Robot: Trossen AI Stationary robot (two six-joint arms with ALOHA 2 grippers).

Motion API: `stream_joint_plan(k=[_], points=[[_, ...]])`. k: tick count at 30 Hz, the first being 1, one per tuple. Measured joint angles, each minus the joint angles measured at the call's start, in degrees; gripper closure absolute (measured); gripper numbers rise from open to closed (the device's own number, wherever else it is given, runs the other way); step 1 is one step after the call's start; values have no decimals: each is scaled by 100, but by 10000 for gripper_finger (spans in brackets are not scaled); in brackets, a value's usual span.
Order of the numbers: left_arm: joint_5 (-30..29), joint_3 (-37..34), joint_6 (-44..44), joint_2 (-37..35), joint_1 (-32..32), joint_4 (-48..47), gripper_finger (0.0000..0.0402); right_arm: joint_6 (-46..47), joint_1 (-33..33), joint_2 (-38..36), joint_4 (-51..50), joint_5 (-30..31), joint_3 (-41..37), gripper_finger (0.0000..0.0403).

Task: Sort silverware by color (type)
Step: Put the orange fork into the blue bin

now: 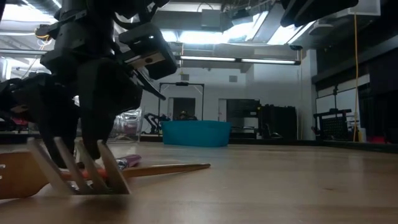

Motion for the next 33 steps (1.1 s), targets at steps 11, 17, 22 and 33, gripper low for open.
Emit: stream_joint_plan(k=[11, 17, 22, 33], points=[[5, -4, -291, -51, 26, 180, 278, 0, 0, 0, -28, 0, 0, 314], [0, -4, -463, -51, -22, 178, 278, 0, 0, 0, -40, 0, 0, 314], [-62, -4, -601, -51, -16, 180, 278, 0, 0, 0, -39, 0, 0, 314], [-156, -2, -881, 50, 12, 244, 278, 2, 0, 0, -41, 0, 0, 314]])
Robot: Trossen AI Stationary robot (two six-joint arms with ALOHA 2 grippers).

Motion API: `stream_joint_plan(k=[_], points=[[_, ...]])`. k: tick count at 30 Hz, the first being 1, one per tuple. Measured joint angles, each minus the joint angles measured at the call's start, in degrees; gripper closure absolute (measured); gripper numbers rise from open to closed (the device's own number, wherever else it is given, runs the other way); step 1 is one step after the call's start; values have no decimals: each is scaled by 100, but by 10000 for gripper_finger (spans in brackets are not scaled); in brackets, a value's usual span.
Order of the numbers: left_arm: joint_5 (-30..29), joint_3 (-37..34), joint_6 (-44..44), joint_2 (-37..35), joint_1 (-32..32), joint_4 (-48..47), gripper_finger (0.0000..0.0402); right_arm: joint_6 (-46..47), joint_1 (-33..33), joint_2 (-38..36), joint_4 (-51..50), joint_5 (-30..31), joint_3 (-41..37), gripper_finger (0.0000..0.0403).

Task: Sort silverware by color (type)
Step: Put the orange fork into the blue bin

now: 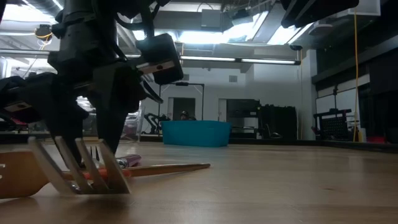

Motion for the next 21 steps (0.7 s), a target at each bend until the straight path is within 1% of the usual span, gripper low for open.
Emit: stream_joint_plan(k=[21], points=[[-183, 9, -19, 7, 14, -119, 278, 0, 0, 0, -5, -2, 0, 314]])
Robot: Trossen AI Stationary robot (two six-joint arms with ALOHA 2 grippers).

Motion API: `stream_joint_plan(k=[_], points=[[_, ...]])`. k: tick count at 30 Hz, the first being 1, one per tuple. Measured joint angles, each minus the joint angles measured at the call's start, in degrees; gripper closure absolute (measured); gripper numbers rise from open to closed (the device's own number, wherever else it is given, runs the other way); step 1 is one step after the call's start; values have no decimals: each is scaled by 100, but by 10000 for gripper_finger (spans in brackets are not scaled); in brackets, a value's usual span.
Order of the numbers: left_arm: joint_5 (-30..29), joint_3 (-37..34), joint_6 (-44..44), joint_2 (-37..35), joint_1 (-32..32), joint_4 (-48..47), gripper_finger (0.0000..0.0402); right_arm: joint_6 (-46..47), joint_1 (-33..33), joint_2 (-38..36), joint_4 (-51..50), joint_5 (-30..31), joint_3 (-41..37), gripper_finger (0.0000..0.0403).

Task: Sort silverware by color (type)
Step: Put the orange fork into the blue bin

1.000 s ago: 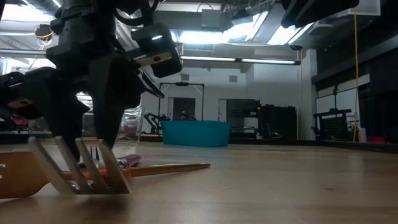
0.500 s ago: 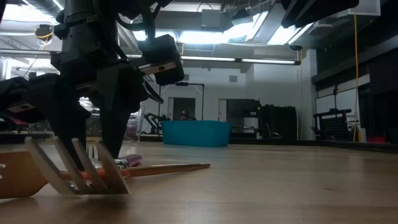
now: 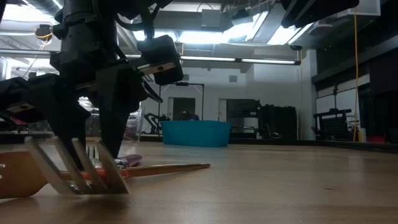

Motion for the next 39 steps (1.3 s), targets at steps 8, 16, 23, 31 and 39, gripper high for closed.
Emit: stream_joint_plan(k=[8, 16, 23, 31, 39], points=[[-28, 0, 2, 0, -2, -26, 301, 0, 0, 0, 2, 0, 0, 314], [-125, 0, 44, 0, -4, -39, 353, 0, 0, 0, 2, 0, 0, 314], [-340, 0, 50, 0, -42, -28, 384, 0, 0, 0, 0, 0, 0, 314], [-372, 0, 304, 0, -31, -16, 391, 0, 0, 0, 0, 0, 0, 314], [-418, 0, 661, 0, -15, -2, 392, 0, 0, 0, 1, 0, 0, 314]])
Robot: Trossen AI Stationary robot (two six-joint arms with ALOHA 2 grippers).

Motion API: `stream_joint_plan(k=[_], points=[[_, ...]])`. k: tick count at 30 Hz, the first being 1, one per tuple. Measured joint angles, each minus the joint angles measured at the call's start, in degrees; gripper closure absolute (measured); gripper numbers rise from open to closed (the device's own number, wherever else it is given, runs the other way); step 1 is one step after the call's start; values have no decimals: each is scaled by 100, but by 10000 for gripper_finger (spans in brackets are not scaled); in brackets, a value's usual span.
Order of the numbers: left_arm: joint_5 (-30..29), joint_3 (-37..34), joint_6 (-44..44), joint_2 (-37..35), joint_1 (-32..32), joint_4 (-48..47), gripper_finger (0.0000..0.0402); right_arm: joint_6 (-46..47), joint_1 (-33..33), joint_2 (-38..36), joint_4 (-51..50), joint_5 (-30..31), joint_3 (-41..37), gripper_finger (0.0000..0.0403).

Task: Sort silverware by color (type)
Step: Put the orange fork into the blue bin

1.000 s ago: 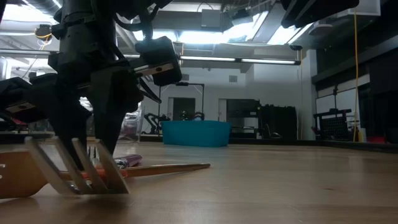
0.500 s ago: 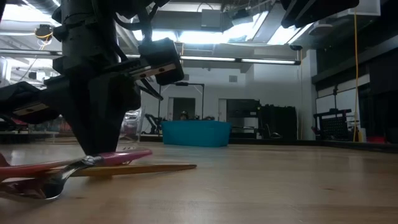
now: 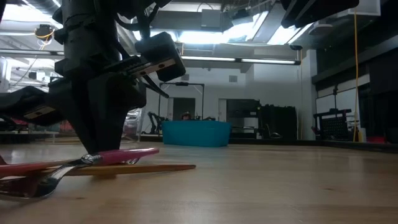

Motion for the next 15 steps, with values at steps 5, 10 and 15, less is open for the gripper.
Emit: stream_joint_plan(k=[5, 10, 15], points=[[-293, -6, 271, -79, 18, -55, 392, 1, 0, 0, 1, 0, 0, 314], [-755, -7, 515, -301, 119, -214, 392, 0, 0, 0, 5, 14, 0, 314], [-1087, -7, 874, -444, 291, -276, 392, 2, 0, 0, 59, 63, 0, 314]])
